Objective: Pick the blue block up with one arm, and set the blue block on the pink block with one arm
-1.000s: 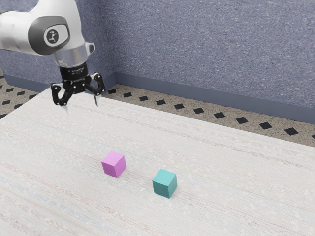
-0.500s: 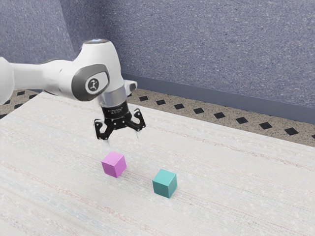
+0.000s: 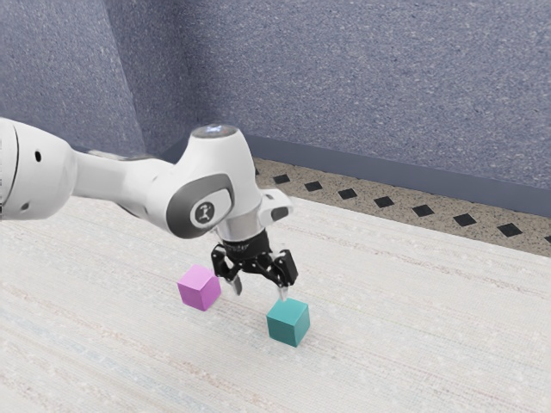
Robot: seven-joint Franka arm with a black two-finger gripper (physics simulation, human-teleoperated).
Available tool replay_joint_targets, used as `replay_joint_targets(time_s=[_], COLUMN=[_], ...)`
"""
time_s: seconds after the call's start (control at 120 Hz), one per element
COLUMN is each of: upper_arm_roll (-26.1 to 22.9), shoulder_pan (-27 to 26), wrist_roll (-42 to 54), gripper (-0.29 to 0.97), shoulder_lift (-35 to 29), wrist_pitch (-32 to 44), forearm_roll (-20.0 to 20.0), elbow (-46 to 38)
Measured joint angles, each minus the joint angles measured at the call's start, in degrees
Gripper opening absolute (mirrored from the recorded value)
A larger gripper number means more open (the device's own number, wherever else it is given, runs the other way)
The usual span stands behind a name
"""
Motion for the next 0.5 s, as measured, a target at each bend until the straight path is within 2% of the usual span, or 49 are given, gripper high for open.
replay_joint_targets(time_s=[0.283, 0.5], upper_arm_roll=[-0.48, -0.99], shoulder_pan=[0.17, 0.41], wrist_roll=[5.77, 9.94], gripper=[0.68, 0.68], shoulder_lift=[4.48, 8.36], wrist_pitch=[4.3, 5.55], forearm_roll=[-1.28, -0.32], elbow=[0.42, 2.91])
